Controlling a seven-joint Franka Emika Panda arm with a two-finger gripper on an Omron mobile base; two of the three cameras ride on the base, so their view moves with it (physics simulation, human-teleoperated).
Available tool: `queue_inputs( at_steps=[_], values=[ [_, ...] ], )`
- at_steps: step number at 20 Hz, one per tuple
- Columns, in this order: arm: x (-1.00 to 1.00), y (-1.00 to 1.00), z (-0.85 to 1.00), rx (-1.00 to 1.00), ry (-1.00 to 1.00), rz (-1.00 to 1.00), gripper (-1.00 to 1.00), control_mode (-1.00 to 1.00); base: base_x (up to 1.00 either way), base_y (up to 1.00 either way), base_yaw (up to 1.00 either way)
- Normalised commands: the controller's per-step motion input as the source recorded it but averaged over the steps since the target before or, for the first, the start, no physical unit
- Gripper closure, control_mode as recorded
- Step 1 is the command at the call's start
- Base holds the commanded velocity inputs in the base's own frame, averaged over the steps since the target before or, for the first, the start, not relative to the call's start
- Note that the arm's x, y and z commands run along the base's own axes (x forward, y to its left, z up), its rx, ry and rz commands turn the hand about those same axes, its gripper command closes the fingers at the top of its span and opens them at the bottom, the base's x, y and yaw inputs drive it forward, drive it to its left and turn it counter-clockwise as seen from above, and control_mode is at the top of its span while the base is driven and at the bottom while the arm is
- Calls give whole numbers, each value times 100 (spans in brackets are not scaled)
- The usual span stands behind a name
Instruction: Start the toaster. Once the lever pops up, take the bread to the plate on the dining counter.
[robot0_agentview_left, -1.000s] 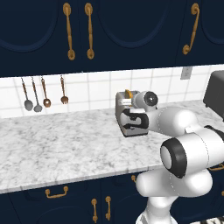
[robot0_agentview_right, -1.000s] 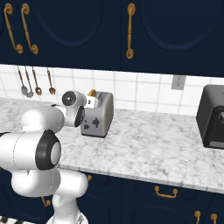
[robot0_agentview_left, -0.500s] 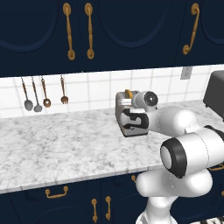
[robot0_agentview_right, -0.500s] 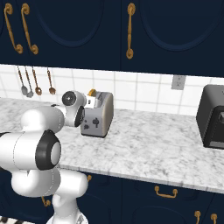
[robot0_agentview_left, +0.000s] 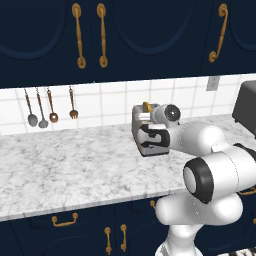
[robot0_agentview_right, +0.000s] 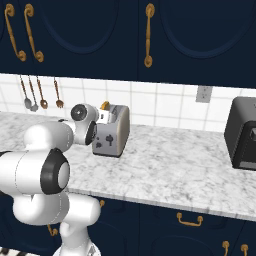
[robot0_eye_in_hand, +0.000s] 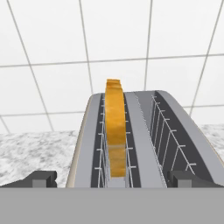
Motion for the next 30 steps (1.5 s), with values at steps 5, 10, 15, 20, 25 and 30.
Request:
queue_inputs(
  at_steps=[5, 10, 15, 20, 25, 30],
  values=[
    [0, 0, 0, 0, 0, 0, -100, -100, 0, 0, 0],
    [0, 0, 0, 0, 0, 0, -100, -100, 0, 0, 0],
    [0, 0, 0, 0, 0, 0, -100, -100, 0, 0, 0],
    [0, 0, 0, 0, 0, 0, -100, -100, 0, 0, 0],
    [13, 0, 0, 0, 0, 0, -100, -100, 0, 0, 0],
    [33, 0, 0, 0, 0, 0, -100, -100, 0, 0, 0]
  ],
)
